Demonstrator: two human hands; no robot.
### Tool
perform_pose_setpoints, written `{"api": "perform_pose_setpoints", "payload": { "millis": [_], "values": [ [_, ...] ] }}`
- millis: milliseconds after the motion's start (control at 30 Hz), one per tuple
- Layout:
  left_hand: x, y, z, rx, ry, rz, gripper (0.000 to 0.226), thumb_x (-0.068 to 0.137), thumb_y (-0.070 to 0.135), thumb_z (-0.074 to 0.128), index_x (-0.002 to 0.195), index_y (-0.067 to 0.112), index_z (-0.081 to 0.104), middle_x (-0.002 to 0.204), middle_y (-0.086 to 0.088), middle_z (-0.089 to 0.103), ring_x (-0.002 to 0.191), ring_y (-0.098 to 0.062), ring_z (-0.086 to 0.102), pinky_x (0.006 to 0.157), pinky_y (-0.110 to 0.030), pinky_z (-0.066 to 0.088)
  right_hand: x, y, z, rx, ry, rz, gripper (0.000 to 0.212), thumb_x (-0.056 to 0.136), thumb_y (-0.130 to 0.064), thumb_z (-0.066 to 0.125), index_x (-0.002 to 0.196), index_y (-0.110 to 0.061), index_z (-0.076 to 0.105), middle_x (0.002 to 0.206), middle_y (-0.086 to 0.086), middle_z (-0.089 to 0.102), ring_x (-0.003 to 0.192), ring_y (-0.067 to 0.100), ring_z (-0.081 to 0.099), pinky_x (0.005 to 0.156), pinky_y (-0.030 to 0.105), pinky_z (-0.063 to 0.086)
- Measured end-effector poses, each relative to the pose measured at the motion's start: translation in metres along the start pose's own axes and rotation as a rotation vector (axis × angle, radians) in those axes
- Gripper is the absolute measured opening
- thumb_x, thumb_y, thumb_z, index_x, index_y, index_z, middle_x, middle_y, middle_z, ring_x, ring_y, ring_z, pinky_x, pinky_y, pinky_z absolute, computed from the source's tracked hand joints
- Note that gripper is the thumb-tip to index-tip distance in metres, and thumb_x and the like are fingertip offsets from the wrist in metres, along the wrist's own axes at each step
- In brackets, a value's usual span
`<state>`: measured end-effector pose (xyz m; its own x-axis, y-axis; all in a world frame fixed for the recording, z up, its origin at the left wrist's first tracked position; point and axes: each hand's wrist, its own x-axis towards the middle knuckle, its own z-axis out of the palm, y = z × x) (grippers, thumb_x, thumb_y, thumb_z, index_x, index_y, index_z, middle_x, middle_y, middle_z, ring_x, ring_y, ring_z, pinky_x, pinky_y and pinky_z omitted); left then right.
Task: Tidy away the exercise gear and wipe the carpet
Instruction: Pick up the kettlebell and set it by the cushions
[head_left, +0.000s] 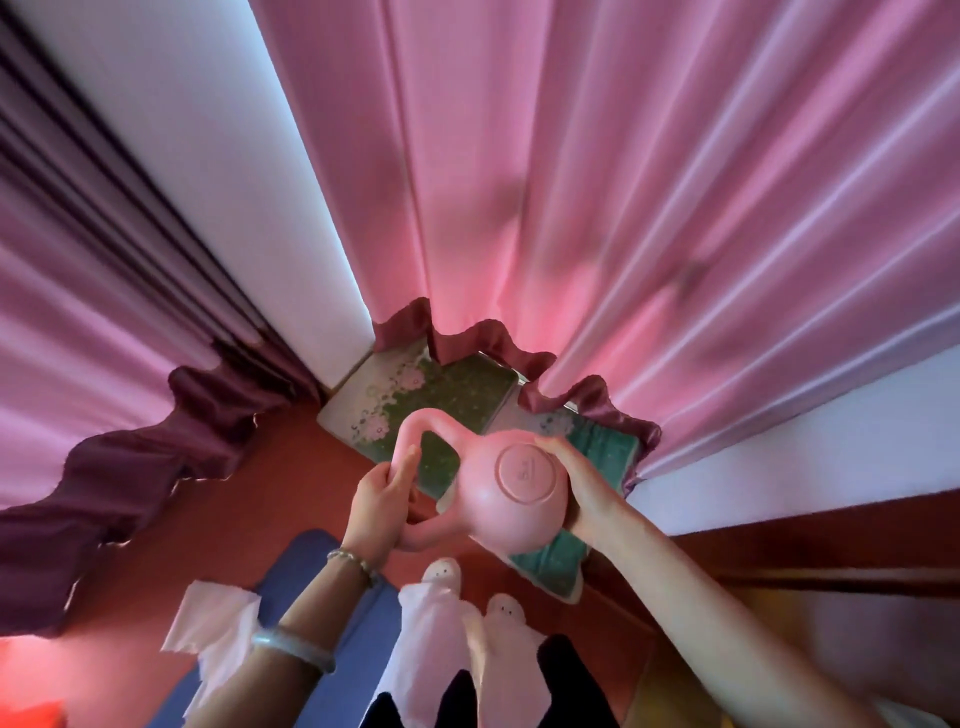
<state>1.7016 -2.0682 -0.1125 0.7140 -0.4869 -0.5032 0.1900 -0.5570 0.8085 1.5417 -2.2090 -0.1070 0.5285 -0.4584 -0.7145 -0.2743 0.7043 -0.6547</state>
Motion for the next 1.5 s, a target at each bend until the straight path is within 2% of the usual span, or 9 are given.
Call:
{"api": "perform_pose_setpoints", "payload": {
  "millis": [467,600,733,833,967,1067,1200,1300,1500],
  "values": [
    [0.225,-0.032,0.113,0.528,-0.213,0.112,0.027,0.081,0.039,0.066,0.081,0.014,0.056,0.072,-0.003,0.061,0.065,-0.022,0.06,0.066,-0.044,0.052,0.216,0.033,-0.071,0.359,0.221,0.061,0.038,0.068,-0.043,0.072,0.091,-0.014,0.065,0.085,0.005,0.065,0.087,0.022,0.06,0.077,0.035,0.046],
    [0.286,-0.058,0.187,0.759,-0.254,0.318,0.027,0.085,0.038,0.062,0.082,0.014,0.048,0.068,0.004,0.054,0.066,-0.022,0.055,0.06,-0.033,0.038,0.292,0.075,-0.123,0.504,0.289,0.023,0.021,0.082,-0.035,0.059,0.08,-0.014,0.063,0.079,0.004,0.061,0.082,0.021,0.058,0.074,0.036,0.046],
    [0.333,-0.09,0.259,0.964,-0.375,0.618,0.03,0.089,0.041,0.055,0.088,0.014,0.041,0.077,-0.002,0.058,0.074,-0.03,0.062,0.069,-0.037,0.049,0.353,0.113,-0.177,0.562,0.312,-0.038,0.023,0.08,-0.034,0.058,0.091,-0.015,0.064,0.09,0.005,0.061,0.086,0.023,0.056,0.075,0.038,0.045],
    [0.361,-0.118,0.303,1.121,-0.446,0.875,0.031,0.09,0.042,0.052,0.097,0.012,0.047,0.083,-0.004,0.064,0.073,-0.03,0.064,0.064,-0.031,0.044,0.387,0.126,-0.216,0.407,0.292,-0.064,0.013,0.088,-0.02,0.056,0.099,-0.024,0.06,0.095,0.0,0.061,0.086,0.016,0.056,0.076,0.032,0.041],
    [0.409,-0.158,0.345,1.212,-0.503,1.06,0.031,0.09,0.04,0.054,0.098,0.01,0.051,0.081,-0.003,0.066,0.068,-0.03,0.065,0.056,-0.028,0.034,0.437,0.132,-0.246,-0.019,0.249,-0.291,0.05,0.079,0.011,0.061,0.112,-0.026,0.056,0.102,-0.005,0.065,0.097,0.009,0.063,0.086,0.026,0.05],
    [0.45,-0.194,0.369,1.2,-0.532,1.18,0.03,0.085,0.034,0.065,0.092,0.006,0.057,0.072,-0.007,0.067,0.054,-0.031,0.063,0.045,-0.023,0.029,0.48,0.141,-0.26,-0.496,0.405,-0.371,0.051,0.076,0.002,0.067,0.122,-0.017,0.058,0.113,-0.003,0.063,0.104,0.012,0.06,0.091,0.02,0.044],
    [0.494,-0.236,0.404,1.242,-0.711,1.195,0.032,0.091,0.034,0.054,0.114,0.012,0.054,0.1,-0.005,0.067,0.076,-0.031,0.066,0.062,-0.035,0.048,0.525,0.17,-0.278,-0.829,0.425,-0.369,0.033,0.08,-0.005,0.063,0.113,-0.009,0.064,0.109,0.007,0.068,0.1,0.021,0.061,0.078,0.018,0.039],
    [0.523,-0.258,0.423,1.27,-0.763,1.188,0.036,0.09,0.033,0.052,0.122,0.016,0.051,0.11,-0.004,0.065,0.09,-0.03,0.065,0.072,-0.041,0.053,0.55,0.191,-0.287,-0.938,0.436,-0.318,0.019,0.08,-0.008,0.063,0.099,-0.009,0.064,0.096,0.012,0.067,0.092,0.031,0.061,0.074,0.034,0.043],
    [0.552,-0.281,0.443,1.221,-0.776,1.144,0.031,0.085,0.017,0.06,0.113,0.006,0.056,0.107,-0.017,0.064,0.095,-0.037,0.061,0.076,-0.047,0.051,0.584,0.208,-0.294,-1.041,0.505,-0.303,0.029,0.078,-0.013,0.068,0.107,-0.01,0.065,0.106,0.014,0.066,0.1,0.033,0.059,0.08,0.036,0.044]
  ]
}}
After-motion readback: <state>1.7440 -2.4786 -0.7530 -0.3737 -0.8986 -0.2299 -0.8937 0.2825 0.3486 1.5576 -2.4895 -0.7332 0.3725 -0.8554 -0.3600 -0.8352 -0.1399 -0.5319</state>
